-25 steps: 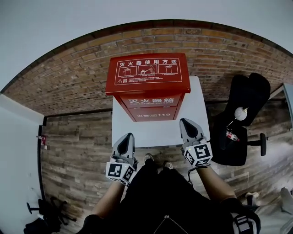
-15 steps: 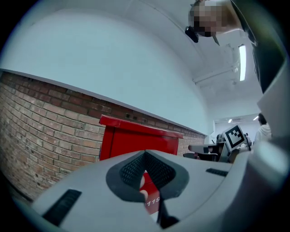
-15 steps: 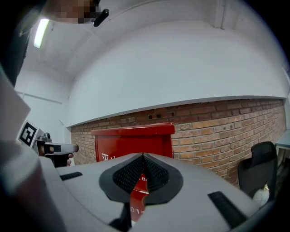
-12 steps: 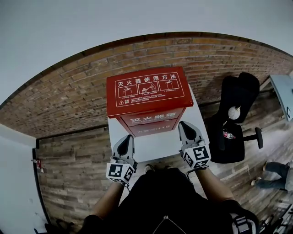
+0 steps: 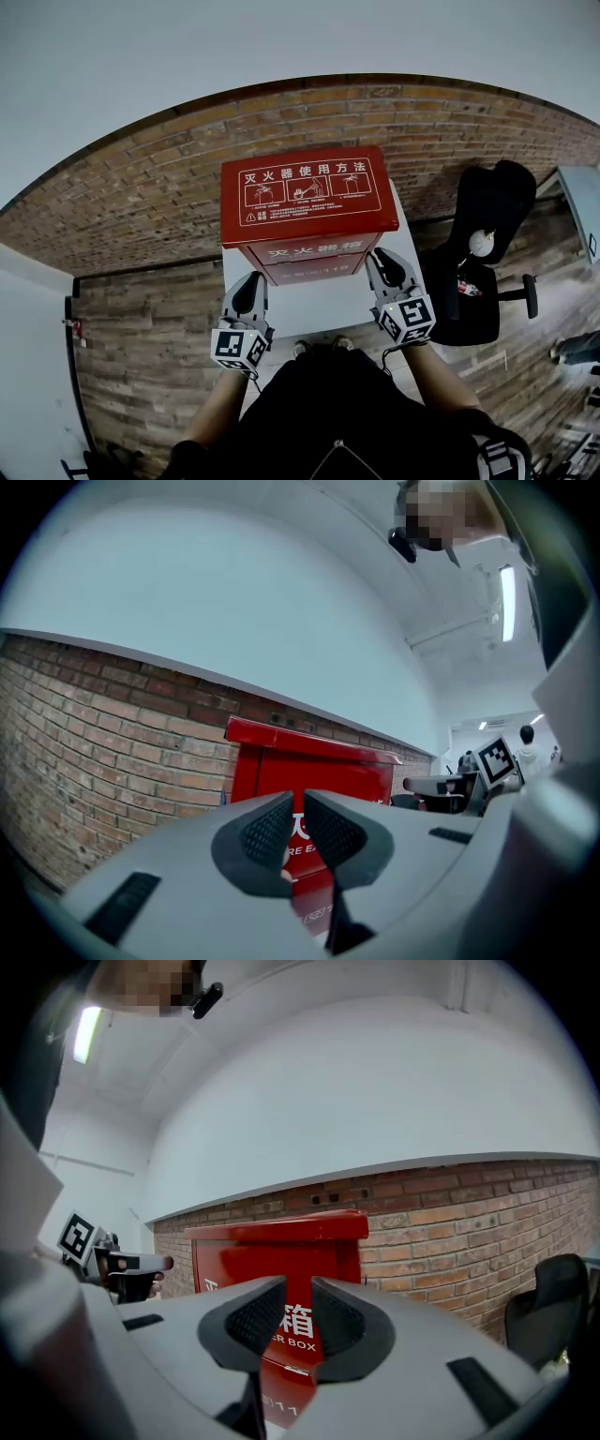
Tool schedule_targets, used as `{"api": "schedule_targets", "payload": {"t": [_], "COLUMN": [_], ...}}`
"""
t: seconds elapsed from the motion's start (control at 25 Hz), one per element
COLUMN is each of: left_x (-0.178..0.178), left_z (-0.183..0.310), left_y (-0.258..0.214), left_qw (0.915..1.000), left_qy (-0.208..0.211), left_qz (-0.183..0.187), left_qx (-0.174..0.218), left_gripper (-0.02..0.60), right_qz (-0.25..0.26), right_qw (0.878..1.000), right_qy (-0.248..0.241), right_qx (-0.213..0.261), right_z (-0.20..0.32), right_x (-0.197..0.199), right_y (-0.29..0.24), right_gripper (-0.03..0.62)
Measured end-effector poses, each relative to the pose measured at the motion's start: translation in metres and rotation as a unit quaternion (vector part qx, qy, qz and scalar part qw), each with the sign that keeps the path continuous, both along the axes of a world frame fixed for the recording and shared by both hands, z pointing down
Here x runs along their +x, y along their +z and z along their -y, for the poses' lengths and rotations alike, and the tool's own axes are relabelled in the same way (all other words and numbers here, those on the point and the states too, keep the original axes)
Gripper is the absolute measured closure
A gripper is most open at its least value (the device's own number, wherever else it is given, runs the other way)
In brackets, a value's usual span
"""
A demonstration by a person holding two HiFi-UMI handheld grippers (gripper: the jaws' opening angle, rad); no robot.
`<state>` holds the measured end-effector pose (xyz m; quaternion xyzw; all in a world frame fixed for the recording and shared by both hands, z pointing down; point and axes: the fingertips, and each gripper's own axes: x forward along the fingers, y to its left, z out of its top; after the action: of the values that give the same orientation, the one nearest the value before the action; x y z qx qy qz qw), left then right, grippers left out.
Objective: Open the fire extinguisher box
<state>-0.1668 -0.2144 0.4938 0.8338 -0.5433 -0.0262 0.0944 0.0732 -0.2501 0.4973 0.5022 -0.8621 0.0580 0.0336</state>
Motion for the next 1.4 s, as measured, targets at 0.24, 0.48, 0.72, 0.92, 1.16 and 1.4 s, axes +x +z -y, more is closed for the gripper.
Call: {"api": "schedule_targets", "payload": {"t": [0.24, 0.48, 0.72, 0.92, 1.16, 1.4], "left_x": [-0.016, -0.035, -0.031, -0.030, -0.031, -0.032], "left_z": [0.013, 0.030, 0.045, 0.057, 0.066, 0.067], "left_y": [-0.008, -0.030, -0.044, -0.045, -0.047, -0.047], "left_qw": [0.9998, 0.9989, 0.9965, 0.9958, 0.9956, 0.9956], "left_qy": [0.009, 0.027, 0.057, 0.069, 0.078, 0.077], "left_qz": [0.012, 0.032, 0.055, 0.057, 0.045, 0.045], "left_qx": [0.008, 0.021, 0.026, 0.022, 0.024, 0.028], "left_gripper": [0.352, 0.254, 0.203, 0.199, 0.199, 0.201], "right_qz": [0.000, 0.005, -0.019, -0.020, -0.020, -0.020], "right_qw": [1.000, 0.999, 0.996, 0.996, 0.995, 0.995], "right_qy": [-0.013, -0.033, -0.076, -0.087, -0.093, -0.089], "right_qx": [0.015, 0.038, 0.037, 0.030, 0.024, 0.028], "right_z": [0.008, 0.025, 0.032, 0.040, 0.047, 0.047], "right_x": [0.026, 0.045, 0.033, 0.025, 0.023, 0.025], "right_y": [-0.011, -0.040, -0.047, -0.048, -0.049, -0.048], "right_gripper": [0.387, 0.339, 0.327, 0.324, 0.324, 0.326]}}
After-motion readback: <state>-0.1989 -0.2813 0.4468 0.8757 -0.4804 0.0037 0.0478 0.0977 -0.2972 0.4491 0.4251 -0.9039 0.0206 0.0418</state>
